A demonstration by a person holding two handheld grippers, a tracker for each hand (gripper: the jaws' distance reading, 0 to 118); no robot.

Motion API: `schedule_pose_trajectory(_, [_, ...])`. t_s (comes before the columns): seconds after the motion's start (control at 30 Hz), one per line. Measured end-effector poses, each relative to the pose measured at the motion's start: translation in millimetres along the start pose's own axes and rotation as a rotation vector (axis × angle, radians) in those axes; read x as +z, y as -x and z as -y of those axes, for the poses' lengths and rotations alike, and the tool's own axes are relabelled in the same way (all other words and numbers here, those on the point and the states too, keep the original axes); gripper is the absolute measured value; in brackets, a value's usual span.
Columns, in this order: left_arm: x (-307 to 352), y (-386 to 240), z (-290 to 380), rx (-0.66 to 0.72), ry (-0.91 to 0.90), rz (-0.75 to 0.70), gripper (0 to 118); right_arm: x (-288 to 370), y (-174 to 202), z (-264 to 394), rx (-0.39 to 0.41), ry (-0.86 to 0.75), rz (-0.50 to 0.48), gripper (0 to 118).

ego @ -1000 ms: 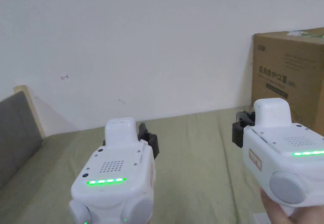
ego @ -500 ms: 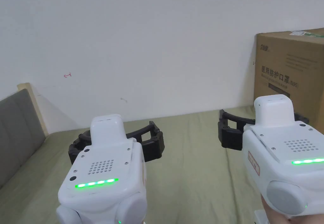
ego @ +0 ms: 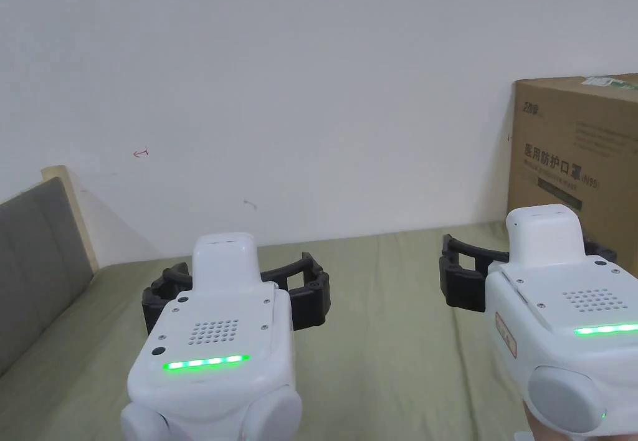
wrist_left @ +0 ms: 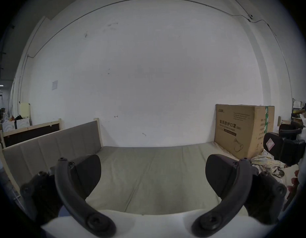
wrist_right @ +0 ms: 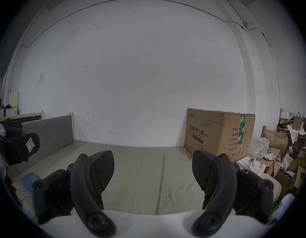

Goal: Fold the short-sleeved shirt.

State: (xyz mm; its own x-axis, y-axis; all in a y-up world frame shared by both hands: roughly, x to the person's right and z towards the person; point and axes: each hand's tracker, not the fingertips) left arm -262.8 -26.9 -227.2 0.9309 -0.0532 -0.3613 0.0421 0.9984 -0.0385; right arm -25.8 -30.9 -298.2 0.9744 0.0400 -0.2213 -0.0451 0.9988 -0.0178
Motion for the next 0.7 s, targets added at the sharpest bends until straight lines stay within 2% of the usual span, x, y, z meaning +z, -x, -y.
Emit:
schedule_pose_trajectory(0.23, [-1.2, 5.3, -1.7, 0.062, 0.036, 0.05, 118, 0.7, 4.6, 2.9, -0.004, 0.014, -0.024, 99])
schedule_pose_trajectory(0.7, [0.9, 9.4, 0.0, 0.12, 0.055, 0.059, 118, 1.2, 9.6, 10.1, 0.015, 0.039, -0.027, 99])
